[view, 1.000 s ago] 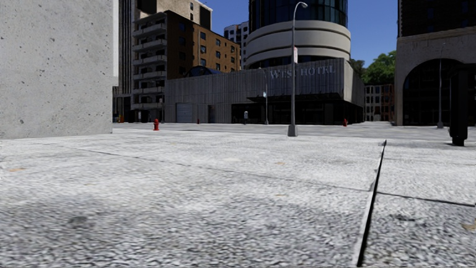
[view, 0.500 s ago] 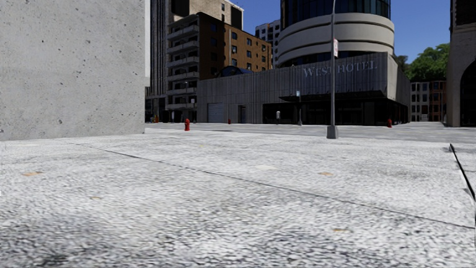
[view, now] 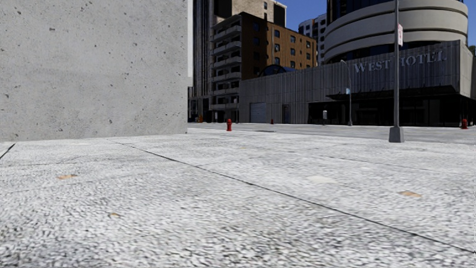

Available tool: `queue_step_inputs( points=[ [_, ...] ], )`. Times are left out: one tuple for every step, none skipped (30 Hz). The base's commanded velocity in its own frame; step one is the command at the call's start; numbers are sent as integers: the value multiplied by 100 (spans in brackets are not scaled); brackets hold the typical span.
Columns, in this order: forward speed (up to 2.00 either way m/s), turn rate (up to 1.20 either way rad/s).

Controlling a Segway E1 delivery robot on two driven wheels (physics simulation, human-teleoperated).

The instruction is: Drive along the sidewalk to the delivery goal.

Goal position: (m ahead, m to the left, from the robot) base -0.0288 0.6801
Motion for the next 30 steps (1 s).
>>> queue_step_inputs(
  points=[
    [124, 46],
    [124, 46],
    [123, 44],
    [117, 39],
    [117, 39],
    [34, 0],
    [0, 0],
    [0, 0],
    [0, 0],
    [0, 0],
    [0, 0],
    [0, 0],
    [0, 0],
    [0, 0],
    [0, 0],
    [0, 0],
    [0, 0],
    [0, 0],
    [0, 0],
    [0, 0],
    [0, 0],
    [0, 0],
    [0, 0],
    [0, 0],
    [0, 0],
    [0, 0],
    [0, 0],
    [0, 0],
    [0, 0],
    [0, 0]
  ],
)
